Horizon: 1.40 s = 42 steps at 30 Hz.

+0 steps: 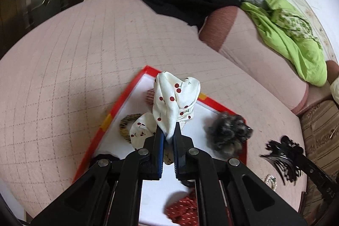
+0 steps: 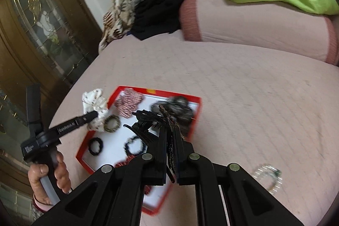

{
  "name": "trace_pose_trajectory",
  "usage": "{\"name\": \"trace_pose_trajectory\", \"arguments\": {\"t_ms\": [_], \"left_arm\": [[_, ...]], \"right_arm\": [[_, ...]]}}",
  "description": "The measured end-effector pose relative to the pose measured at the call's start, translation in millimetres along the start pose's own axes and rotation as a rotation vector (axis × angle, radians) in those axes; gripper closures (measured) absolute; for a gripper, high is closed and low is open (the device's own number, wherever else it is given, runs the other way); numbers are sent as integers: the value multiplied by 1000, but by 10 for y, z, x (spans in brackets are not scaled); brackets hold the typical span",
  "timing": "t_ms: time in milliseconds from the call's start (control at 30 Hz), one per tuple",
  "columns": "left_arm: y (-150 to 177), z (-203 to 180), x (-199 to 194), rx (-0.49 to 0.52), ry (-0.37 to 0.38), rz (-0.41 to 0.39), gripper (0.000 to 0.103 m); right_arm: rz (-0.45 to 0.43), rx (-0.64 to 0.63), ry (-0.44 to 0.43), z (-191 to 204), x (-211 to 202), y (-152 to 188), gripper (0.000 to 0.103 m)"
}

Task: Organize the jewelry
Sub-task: 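Carry scrunchie and claw clip into the tray and open both grippers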

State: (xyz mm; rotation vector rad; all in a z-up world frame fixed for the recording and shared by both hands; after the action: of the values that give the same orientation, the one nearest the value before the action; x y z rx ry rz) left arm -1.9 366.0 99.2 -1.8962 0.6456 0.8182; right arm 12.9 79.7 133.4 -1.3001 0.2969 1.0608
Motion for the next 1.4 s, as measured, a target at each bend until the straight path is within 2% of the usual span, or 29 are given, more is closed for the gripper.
{"name": "trace_pose_trajectory", "arguments": {"t_ms": [133,200,300,467,567,667,700,767,833,867,1000,1200,1400], "left_arm": [[-3,46,137,-23,35,53,96],[55,-13,221,-6,47,108,96],[223,-112,242,72,-29,159,96],[407,-140,213,148,-126,179,96],[440,-71,289,138,-172,206,95],[434,-31,317,121,-172,212,95],[429,-32,313,118,-173,207,93],[423,-41,293,114,-164,197,80],[425,-53,259,110,-142,185,73],[427,-65,231,110,-130,178,71],[398,-97,161,99,-79,156,65],[359,-187,103,97,-30,112,63],[379,-336,-17,117,14,52,63]], "right_arm": [[51,20,-43,185,441,-47,96],[77,35,-59,252,626,-30,96],[115,56,-66,277,829,42,96],[143,68,-25,190,1002,162,96],[132,41,42,139,1037,181,96],[123,12,88,117,1063,188,96],[120,1,99,118,1071,185,96],[120,-16,113,117,1081,182,95],[121,-30,115,125,1087,183,95],[121,-30,113,123,1081,186,91],[106,-13,100,100,946,210,63],[66,-59,98,92,578,251,59],[28,-10,169,-413,-77,497,56]]}}
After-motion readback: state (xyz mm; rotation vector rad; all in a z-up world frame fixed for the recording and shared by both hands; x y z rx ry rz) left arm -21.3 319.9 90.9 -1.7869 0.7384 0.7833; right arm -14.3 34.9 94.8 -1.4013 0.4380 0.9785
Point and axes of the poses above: each gripper's, at about its wrist camera, not at the fingertips, and x roughly the way its jaws point, z to its left, y to its underside, the point moved 1 cm from there along x, roughly the way its jaws point
